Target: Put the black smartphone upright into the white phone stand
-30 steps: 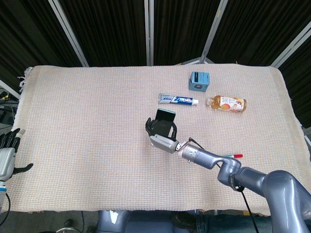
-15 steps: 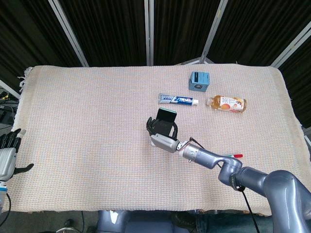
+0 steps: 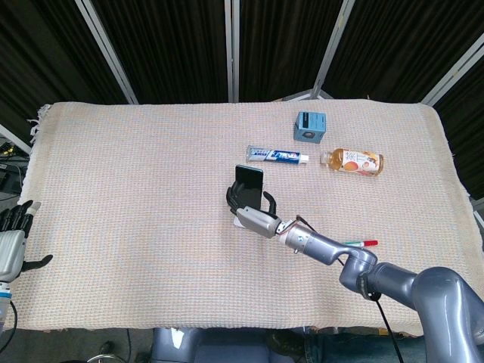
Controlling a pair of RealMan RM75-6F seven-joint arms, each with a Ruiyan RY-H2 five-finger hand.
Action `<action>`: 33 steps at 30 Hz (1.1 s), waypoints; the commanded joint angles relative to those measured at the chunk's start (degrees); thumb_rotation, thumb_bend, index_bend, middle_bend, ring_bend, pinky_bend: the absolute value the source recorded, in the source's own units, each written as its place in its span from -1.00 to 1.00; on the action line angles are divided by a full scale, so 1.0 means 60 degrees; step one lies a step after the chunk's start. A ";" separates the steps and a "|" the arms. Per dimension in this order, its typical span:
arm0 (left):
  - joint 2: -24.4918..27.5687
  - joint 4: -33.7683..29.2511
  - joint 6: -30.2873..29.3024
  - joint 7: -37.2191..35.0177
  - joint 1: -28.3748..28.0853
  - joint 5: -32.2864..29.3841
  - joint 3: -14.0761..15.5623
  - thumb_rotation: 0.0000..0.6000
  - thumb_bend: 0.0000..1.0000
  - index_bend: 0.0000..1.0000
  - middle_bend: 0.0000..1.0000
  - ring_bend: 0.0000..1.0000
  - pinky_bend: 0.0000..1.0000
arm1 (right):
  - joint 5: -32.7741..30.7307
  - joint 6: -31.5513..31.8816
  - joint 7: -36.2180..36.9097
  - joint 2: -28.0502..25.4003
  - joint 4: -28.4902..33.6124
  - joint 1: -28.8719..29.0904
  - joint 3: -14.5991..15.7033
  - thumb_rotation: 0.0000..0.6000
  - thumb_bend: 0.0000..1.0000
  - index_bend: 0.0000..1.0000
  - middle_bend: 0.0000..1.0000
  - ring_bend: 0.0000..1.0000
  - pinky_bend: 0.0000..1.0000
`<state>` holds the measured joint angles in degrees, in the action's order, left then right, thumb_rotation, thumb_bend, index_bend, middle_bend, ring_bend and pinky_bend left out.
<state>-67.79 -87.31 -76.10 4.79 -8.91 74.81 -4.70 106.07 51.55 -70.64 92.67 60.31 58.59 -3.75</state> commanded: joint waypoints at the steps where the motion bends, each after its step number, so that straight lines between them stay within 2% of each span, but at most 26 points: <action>1: 0.0004 -0.0012 -0.0005 -0.0010 0.0004 0.0008 0.0004 1.00 -1.00 -1.00 -1.00 -1.00 -1.00 | -0.0024 0.0119 0.0032 -0.0050 0.0063 -0.0058 -0.0016 1.00 -0.60 -0.70 -0.64 -0.30 -0.41; 13: 0.0042 -0.0041 -0.0012 -0.0100 0.0007 0.0072 0.0024 1.00 -1.00 -1.00 -1.00 -1.00 -1.00 | -0.0184 0.0820 0.0129 -0.0568 0.0714 -0.0425 -0.0188 1.00 -0.60 -0.73 -0.68 -0.30 -0.41; 18: 0.0053 -0.0034 -0.0056 -0.0180 0.0017 0.0139 0.0031 1.00 -1.00 -1.00 -1.00 -1.00 -1.00 | -0.0567 0.2093 0.0932 -0.1186 0.1695 -0.1140 -0.0486 1.00 -0.60 -0.73 -0.67 -0.28 -0.41; 22: 0.0063 -0.0070 -0.0181 -0.0247 0.0052 0.0294 0.0064 1.00 -1.00 -1.00 -1.00 -1.00 -1.00 | -0.1098 0.3421 0.2209 -0.1698 0.2622 -0.2061 -0.0680 1.00 -0.62 -0.73 -0.67 -0.26 -0.45; 26: 0.0112 -0.0191 -0.0389 -0.0327 0.0113 0.0513 0.0104 1.00 -1.00 -1.00 -1.00 -1.00 -1.00 | -0.1744 0.4476 0.3435 -0.2252 0.3593 -0.3096 -0.0712 1.00 -0.75 -0.77 -0.71 -0.28 -0.56; 29: 0.0147 -0.0303 -0.0628 -0.0335 0.0178 0.0721 0.0130 1.00 -1.00 -1.00 -1.00 -1.00 -1.00 | -0.2418 0.5310 0.4327 -0.2635 0.4524 -0.4048 -0.0701 1.00 -0.94 -0.81 -0.80 -0.45 -0.66; 33: 0.0183 -0.0411 -0.0933 -0.0344 0.0283 0.0934 0.0158 1.00 -1.00 -1.00 -1.00 -1.00 -1.00 | -0.3221 0.5987 0.5422 -0.2985 0.5705 -0.5132 -0.0498 1.00 -1.00 -0.98 -0.98 -0.90 -0.95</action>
<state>-66.80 -89.52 -81.29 2.77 -7.47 80.04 -3.85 90.50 84.91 -42.17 77.02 90.04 32.14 -7.41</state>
